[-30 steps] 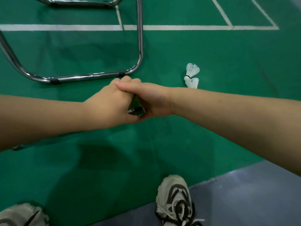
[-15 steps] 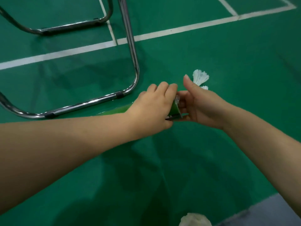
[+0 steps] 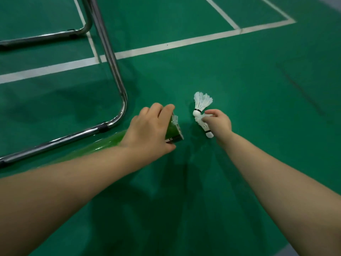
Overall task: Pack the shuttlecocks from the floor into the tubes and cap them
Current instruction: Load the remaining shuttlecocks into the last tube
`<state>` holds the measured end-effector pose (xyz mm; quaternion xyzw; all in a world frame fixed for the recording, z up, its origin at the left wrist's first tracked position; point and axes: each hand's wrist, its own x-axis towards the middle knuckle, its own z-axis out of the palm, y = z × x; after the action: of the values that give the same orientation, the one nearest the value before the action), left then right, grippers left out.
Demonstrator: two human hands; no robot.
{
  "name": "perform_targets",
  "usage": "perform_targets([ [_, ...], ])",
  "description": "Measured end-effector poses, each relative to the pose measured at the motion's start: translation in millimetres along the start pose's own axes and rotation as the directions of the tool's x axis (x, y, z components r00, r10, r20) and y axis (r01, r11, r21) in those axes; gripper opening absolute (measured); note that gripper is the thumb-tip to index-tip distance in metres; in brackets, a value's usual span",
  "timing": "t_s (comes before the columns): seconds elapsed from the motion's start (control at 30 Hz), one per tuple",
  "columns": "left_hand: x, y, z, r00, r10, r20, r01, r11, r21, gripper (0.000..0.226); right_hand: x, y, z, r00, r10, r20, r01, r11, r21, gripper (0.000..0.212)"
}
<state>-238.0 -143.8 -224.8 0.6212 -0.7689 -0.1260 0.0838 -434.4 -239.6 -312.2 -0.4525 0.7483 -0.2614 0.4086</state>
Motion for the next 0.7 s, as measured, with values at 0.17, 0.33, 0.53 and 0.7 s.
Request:
perform_targets([
  [0.17, 2.2, -2.1, 12.4, 0.995, 0.033, -0.095, -0.039, 0.997, -0.066, 0.085, 18.0, 13.2, 8.0, 0.984, -0.178, -0.029, 0.145, 0.876, -0.461, 0.042],
  [0.33, 2.0, 1.4, 20.1, 0.994, 0.036, -0.099, -0.044, 0.995, -0.089, 0.083, 22.8, 20.2, 0.4, 0.975, -0.222, -0.002, 0.186, 0.82, -0.541, 0.033],
  [0.53, -1.2, 1.6, 21.5, 0.996, 0.043, -0.083, -0.05, 0.996, -0.08, 0.09, 0.0, 20.6, -26.2, 0.958, -0.282, 0.046, 0.28, 0.896, -0.345, 0.024],
  [0.7, -0.4, 5.0, 19.7, 0.996, 0.019, -0.088, -0.026, 0.997, -0.071, 0.09, -41.4, 1.3, -40.9, 0.949, -0.316, 0.016, 0.314, 0.946, 0.076, 0.022],
])
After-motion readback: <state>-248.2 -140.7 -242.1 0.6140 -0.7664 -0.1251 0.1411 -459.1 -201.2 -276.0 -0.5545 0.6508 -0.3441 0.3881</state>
